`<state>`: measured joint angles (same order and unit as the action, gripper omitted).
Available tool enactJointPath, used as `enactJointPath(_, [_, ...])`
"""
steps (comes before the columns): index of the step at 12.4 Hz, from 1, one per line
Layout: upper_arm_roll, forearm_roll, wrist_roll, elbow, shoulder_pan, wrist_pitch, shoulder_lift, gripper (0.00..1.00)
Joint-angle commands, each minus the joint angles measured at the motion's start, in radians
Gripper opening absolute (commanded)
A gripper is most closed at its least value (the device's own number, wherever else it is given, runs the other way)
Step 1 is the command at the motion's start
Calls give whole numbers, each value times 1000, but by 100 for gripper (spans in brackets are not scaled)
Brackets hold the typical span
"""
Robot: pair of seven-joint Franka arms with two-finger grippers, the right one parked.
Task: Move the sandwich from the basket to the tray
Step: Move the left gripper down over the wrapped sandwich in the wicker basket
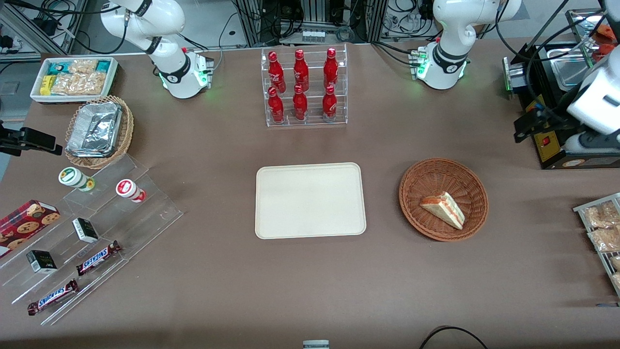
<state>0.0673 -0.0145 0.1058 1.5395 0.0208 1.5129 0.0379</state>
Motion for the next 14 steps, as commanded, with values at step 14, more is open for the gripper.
enactJointPath(14, [28,-16,1063,659,42,910,20,100])
